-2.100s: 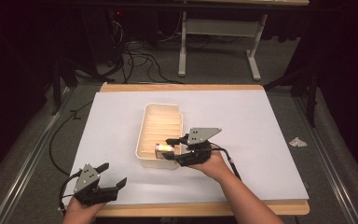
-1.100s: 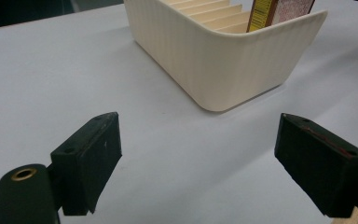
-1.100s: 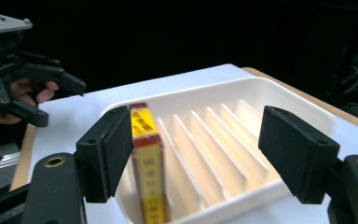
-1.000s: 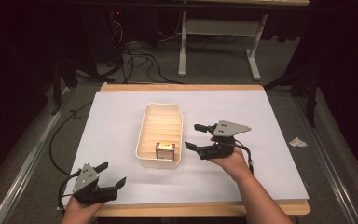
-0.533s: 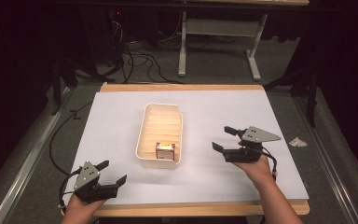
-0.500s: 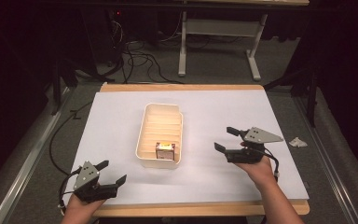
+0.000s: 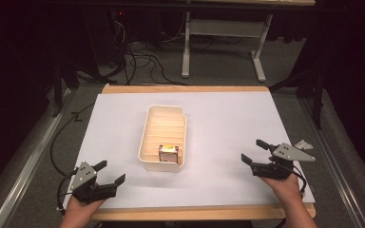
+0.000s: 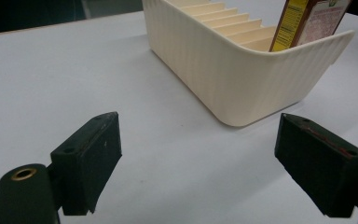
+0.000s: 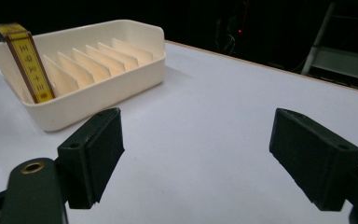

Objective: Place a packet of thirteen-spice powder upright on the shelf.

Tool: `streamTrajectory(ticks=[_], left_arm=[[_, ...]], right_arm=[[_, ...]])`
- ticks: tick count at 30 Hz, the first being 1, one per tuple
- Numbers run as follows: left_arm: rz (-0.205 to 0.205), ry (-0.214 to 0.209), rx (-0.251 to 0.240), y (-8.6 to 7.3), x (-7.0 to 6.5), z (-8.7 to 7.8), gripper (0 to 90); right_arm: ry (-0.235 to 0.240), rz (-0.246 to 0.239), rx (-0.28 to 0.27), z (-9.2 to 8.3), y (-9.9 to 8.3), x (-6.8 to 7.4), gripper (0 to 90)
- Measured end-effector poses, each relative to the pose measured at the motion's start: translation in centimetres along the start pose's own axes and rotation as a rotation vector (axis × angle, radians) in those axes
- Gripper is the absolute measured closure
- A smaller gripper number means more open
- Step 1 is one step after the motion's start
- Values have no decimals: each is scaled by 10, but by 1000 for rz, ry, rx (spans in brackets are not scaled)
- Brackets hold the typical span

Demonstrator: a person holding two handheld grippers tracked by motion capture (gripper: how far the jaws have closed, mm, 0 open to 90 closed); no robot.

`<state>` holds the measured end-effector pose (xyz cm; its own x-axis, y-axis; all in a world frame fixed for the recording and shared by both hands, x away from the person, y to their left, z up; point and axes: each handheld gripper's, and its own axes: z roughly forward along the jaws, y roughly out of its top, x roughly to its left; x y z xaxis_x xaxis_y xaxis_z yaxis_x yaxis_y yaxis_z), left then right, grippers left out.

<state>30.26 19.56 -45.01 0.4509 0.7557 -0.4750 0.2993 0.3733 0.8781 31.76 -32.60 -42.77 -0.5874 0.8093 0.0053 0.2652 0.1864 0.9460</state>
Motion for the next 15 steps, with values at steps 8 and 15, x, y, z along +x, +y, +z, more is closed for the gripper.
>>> streamTrajectory(ticks=[8, 15], left_arm=[[1, 16, -12, 1, 1, 0, 153], [12, 18, -3, -2, 0, 2, 153]], right_arm=[[-46, -3, 38, -26, -20, 4, 174], [-55, 21, 34, -30, -24, 0, 174]])
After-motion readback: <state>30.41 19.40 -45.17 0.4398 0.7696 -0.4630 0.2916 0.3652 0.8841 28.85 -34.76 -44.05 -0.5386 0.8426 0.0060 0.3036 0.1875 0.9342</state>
